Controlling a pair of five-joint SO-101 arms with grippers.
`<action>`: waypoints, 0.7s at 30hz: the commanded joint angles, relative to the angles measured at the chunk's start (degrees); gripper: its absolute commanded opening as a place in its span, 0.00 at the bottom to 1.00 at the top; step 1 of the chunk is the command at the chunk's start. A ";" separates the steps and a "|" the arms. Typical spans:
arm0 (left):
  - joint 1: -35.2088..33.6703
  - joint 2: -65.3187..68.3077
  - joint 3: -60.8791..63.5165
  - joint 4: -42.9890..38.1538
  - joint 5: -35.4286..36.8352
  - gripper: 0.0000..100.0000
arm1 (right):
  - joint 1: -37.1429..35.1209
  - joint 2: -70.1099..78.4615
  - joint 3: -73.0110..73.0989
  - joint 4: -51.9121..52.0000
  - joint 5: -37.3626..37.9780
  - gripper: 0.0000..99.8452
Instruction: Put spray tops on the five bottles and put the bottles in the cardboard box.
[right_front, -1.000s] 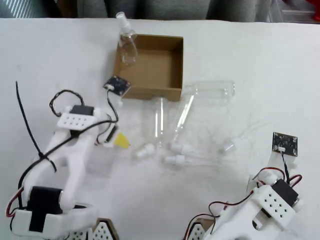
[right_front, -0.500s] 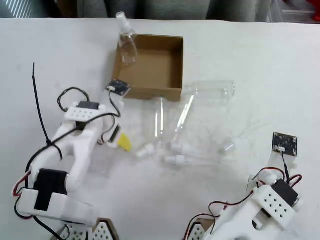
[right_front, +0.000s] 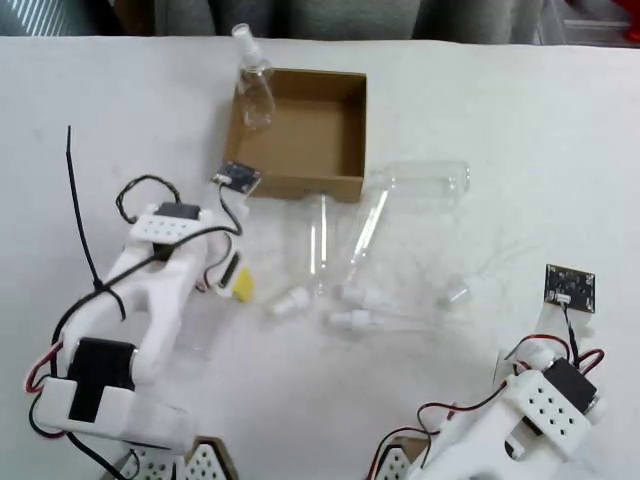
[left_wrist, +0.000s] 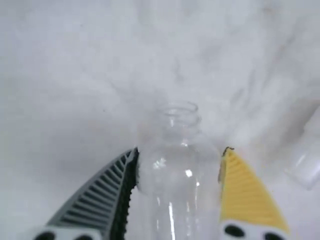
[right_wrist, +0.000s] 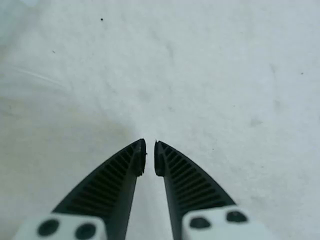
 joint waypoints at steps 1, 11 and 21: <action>-1.19 -0.84 -2.11 1.67 0.70 0.19 | -0.40 -0.75 -0.35 -0.75 0.62 0.02; -15.16 -0.92 -2.20 3.52 4.66 0.19 | -15.25 -0.75 -5.54 -0.40 0.62 0.03; -26.07 -0.92 -2.29 3.52 4.22 0.23 | -38.29 -0.57 -16.26 4.97 0.35 0.06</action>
